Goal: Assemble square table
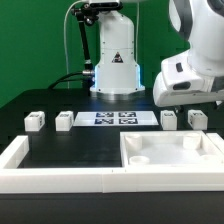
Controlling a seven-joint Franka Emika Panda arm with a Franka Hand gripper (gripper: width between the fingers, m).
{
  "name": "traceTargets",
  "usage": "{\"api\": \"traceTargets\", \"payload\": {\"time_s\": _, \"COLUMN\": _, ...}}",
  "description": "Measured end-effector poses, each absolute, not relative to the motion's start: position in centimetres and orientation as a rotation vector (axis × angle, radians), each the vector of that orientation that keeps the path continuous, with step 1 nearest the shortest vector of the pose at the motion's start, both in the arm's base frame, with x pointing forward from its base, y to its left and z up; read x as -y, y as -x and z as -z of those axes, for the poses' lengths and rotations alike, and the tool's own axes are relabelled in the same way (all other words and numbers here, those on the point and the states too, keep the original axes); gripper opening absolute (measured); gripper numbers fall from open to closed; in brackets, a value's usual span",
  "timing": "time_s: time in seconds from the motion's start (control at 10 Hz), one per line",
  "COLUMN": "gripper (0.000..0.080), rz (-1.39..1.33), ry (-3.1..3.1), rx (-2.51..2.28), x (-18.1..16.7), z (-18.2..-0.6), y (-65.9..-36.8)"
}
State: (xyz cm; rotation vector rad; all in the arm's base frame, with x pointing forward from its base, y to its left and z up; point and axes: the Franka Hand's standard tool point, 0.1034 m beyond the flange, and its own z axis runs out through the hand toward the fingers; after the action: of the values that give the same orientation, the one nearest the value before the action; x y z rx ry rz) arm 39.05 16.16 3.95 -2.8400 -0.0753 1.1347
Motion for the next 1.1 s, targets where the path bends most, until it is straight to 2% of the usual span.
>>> {"api": "traceTargets", "payload": {"time_s": 0.2, "gripper": 0.0649, "rz": -1.311, "ry": 2.780, "rx": 0.067, "x": -16.5, "z": -3.4, "y": -38.3}}
{"api": "traceTargets", "payload": {"time_s": 0.3, "gripper": 0.0649, "rz": -1.344, "ry": 2.785, "rx": 0.044, "x": -16.7, "z": -2.4, "y": -38.0}}
{"api": "traceTargets", "payload": {"time_s": 1.0, "gripper": 0.0649, "rz": -1.380, "ry": 2.795, "rx": 0.015, "x": -17.2, "z": -1.0, "y": -36.8}}
{"api": "traceTargets", "payload": {"time_s": 1.1, "gripper": 0.0546, "rz": -1.376, "ry": 2.796, "rx": 0.016, "x": -17.2, "z": -1.0, "y": -36.8}}
